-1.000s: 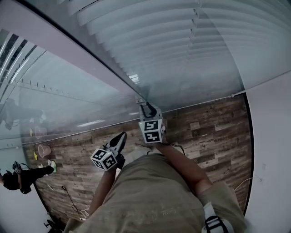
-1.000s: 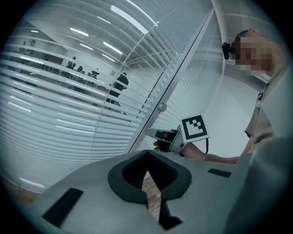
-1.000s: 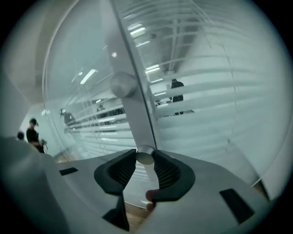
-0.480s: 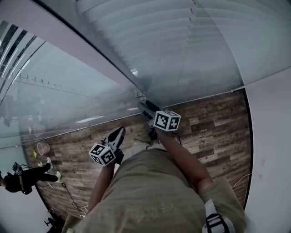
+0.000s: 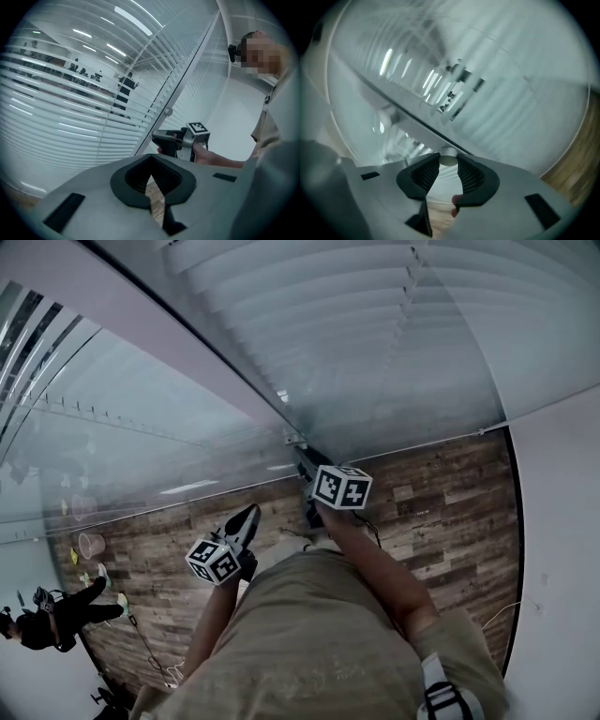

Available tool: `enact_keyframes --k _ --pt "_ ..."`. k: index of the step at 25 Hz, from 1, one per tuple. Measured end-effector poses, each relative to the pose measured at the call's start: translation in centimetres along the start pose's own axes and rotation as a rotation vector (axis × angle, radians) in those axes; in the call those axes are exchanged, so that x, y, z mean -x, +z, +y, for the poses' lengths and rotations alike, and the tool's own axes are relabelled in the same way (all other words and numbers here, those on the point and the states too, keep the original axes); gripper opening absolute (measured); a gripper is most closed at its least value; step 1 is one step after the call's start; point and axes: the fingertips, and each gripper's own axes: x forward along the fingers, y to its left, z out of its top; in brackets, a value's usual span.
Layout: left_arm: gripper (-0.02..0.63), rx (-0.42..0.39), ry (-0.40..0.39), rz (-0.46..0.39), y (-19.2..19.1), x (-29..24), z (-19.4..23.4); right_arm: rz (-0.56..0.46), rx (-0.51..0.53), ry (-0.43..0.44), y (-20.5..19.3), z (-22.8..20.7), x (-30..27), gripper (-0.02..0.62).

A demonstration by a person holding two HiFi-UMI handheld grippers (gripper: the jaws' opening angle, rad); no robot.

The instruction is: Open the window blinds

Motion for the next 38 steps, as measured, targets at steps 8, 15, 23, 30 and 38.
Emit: enact_keyframes --k 8,15,23,30,38 --pt "0.014 -0.004 -0.003 -0.003 0.3 -0.2 -0.1 0.079 0.966 -0.4 -0.2 0.9 -0.3 0.129" --pt "0.014 0.001 0.005 -0.004 0.2 0.1 0.1 0.239 1.419 -0.582 -0.7 -0.1 -0.4 0.127" --pt "0.014 0.007 0.011 -0.012 -0.3 1.0 0.7 0.099 0.153 0.041 -2.1 1.4 0.2 0.213" --pt "0.014 0.008 0.011 -0.005 -0.7 0.9 0.1 -0.008 -0.299 0.187 -0.2 0.3 0.8 0.133" --pt "0.014 -0.001 0.01 0.003 -0.9 0.6 -0.7 0.08 0.29 -0.127 -0.2 0.5 0.7 0.129"
